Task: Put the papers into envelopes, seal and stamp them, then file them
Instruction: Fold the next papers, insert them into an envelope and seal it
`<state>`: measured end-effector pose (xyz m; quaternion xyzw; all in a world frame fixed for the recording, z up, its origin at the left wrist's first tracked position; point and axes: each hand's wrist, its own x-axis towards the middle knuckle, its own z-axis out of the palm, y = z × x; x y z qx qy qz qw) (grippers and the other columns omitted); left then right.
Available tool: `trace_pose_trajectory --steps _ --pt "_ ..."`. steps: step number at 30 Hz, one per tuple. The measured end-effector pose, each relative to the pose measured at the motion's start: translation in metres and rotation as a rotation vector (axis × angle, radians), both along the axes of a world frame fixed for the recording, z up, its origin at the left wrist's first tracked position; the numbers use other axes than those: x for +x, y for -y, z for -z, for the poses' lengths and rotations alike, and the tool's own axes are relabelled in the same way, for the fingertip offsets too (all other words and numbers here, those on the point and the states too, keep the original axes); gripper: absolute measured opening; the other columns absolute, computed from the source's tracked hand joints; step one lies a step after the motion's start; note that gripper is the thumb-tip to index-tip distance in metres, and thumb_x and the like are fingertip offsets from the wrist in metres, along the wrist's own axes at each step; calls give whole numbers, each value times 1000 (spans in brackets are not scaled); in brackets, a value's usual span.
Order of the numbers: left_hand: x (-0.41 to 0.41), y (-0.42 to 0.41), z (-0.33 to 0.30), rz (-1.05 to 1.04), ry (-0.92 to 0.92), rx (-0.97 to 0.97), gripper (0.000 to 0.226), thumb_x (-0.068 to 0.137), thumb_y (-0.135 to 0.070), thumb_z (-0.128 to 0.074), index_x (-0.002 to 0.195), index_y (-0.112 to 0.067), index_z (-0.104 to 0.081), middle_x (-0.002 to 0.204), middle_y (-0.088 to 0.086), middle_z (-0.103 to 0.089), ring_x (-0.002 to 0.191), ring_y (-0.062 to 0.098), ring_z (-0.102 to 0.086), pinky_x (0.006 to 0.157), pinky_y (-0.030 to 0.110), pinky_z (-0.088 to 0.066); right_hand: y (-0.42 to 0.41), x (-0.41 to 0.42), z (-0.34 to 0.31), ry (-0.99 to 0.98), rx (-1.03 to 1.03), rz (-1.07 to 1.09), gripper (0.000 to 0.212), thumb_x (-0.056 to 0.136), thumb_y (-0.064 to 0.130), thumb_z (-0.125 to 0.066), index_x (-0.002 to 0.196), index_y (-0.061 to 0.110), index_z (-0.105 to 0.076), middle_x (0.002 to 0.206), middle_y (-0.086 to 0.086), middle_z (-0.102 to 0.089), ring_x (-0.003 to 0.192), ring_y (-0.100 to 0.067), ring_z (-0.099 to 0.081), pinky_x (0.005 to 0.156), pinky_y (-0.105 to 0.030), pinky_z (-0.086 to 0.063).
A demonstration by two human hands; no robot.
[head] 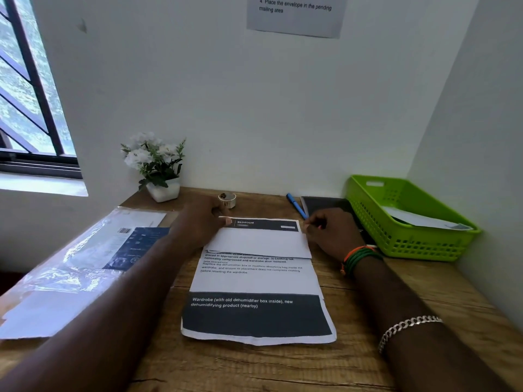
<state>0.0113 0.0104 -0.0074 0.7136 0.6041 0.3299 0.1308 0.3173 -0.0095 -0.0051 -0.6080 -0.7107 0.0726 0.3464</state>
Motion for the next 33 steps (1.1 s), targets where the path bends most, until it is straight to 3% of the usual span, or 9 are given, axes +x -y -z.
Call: trace_pose_trajectory --steps 6,10,15,18,21,23,27,31,33 --pt "6 7 -6 62 -201 -55 8 87 -30 -79 82 -28 -73 83 -12 -70 82 4 -64 75 32 -54 11 -18 -3 233 -36 -205 8 86 26 -69 87 25 -78 86 11 -73 68 2 -54 75 -19 -41" --pt "9 11 -6 69 -238 -90 7 84 -27 -82 82 -26 -76 82 -11 -71 81 5 -66 72 28 -53 13 -28 -8 368 -87 -53 16 87 37 -63 91 30 -77 98 12 -73 89 -8 -62 91 -35 -51" --pt "13 16 -8 20 -318 -67 7 85 -30 -80 85 -26 -75 90 -7 -72 87 11 -66 79 34 -56 22 -46 -15 567 -104 136 20 88 39 -57 96 33 -74 102 7 -71 101 -21 -64 95 -42 -40" --pt "16 28 -7 25 -356 -24 11 88 -35 -75 96 -29 -72 103 -4 -71 93 13 -64 82 36 -56 30 -51 -16 587 -141 173 22 89 40 -56 101 32 -73 108 5 -70 106 -22 -63 98 -46 -38" --pt "6 46 -6 112 -420 -63 30 92 -45 -69 119 -32 -68 125 -6 -64 112 15 -60 92 37 -52 39 -56 -18 632 -167 177 24 90 37 -55 106 32 -71 112 3 -69 108 -24 -62 99 -48 -37" --pt "-13 65 -8 134 -371 -76 36 90 -47 -71 124 -36 -65 134 -9 -60 121 14 -56 98 37 -49 49 -60 -20 656 -160 173 25 90 36 -53 107 30 -70 113 1 -69 109 -25 -62 98 -48 -38" --pt "-79 109 -7 27 -175 11 34 86 -36 -79 119 -32 -70 122 -9 -65 111 13 -60 99 33 -49 70 -73 -20 539 -27 101 20 92 37 -57 106 33 -71 117 5 -67 112 -23 -61 97 -43 -44" --pt "-161 155 2 27 -107 24 20 85 -41 -78 104 -39 -72 115 -15 -70 109 9 -65 101 36 -50 95 -119 -24 208 29 -284 10 90 31 -67 97 31 -73 105 9 -68 85 -10 -63 80 -31 -50" --pt "-185 174 8 24 -92 2 19 84 -48 -75 101 -40 -74 115 -19 -69 110 5 -65 102 33 -48 109 -155 -28 175 12 -462 9 87 24 -72 95 25 -76 96 6 -69 77 -9 -61 73 -27 -46"
